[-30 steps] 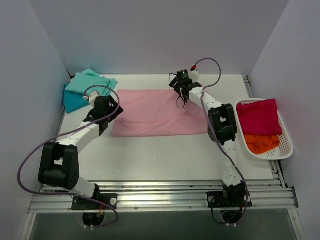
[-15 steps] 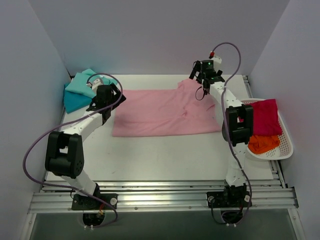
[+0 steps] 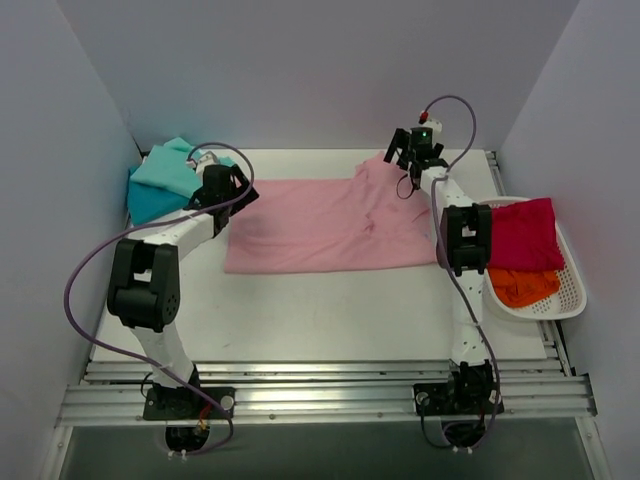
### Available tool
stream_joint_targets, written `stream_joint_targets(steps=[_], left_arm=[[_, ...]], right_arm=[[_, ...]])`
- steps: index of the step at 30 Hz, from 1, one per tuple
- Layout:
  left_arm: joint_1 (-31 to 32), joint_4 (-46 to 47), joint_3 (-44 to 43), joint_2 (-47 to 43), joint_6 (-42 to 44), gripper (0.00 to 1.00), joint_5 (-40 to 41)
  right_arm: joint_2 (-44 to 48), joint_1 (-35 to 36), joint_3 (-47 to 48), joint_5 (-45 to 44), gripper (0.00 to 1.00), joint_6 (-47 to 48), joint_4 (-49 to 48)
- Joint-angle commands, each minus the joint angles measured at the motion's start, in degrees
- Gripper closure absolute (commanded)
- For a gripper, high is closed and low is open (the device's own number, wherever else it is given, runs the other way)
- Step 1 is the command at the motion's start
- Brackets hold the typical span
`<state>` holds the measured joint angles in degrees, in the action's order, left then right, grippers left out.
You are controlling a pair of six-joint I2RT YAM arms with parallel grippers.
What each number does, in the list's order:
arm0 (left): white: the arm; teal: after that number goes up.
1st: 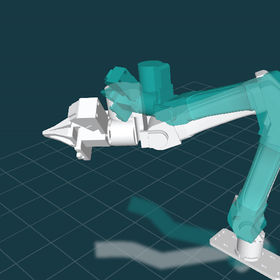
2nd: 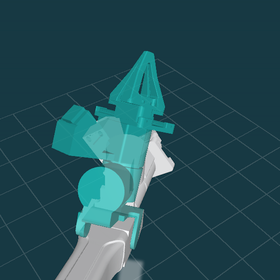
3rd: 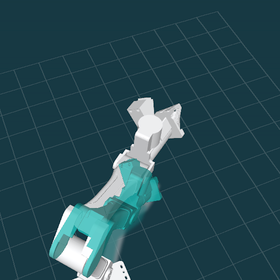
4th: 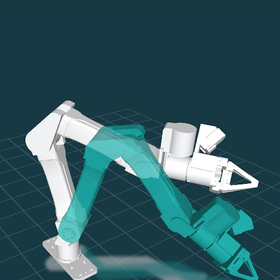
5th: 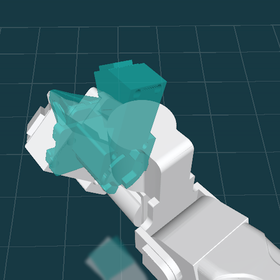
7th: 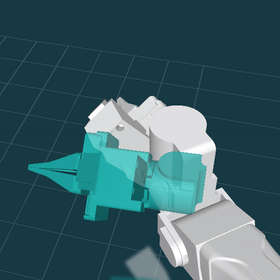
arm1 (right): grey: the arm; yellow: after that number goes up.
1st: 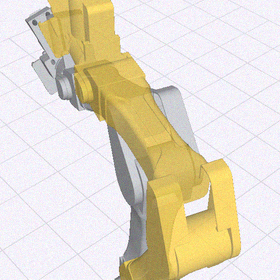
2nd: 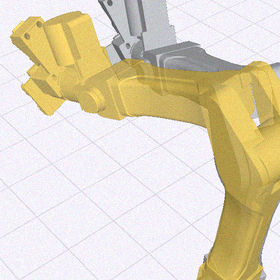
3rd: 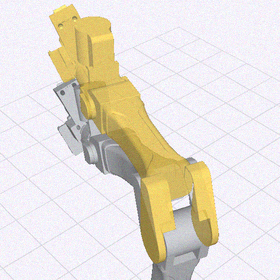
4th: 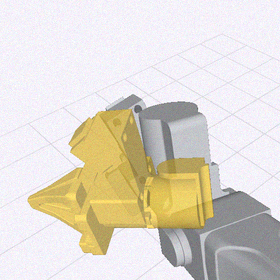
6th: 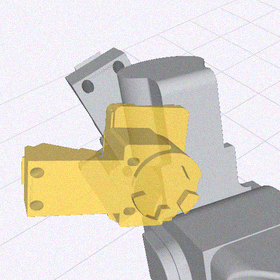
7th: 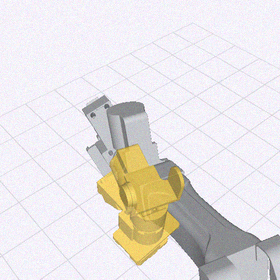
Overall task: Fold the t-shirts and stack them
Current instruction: Fold the flattened tshirt in 1/3 of the way
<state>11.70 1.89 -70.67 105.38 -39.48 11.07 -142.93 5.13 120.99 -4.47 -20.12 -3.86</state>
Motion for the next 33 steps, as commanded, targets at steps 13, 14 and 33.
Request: stream_joint_targets(steps=[13, 14, 33], left_arm=[[-0.5, 6.0, -3.4, 1.8, 0.5, 0.06, -2.3], [-0.5, 6.2, -3.4, 2.1, 0.5, 0.06, -2.4], [-0.7, 8.9, -3.5, 5.4, -0.5, 0.06, -4.2]], right_arm=[[-13.7, -2.0, 12.7, 11.3, 0.01, -7.8, -12.9], [-15.0, -1.9, 13.2, 12.5, 0.01, -8.4, -13.3], [-18.0, 0.8, 16.0, 13.4, 0.37, -8.5, -15.1]])
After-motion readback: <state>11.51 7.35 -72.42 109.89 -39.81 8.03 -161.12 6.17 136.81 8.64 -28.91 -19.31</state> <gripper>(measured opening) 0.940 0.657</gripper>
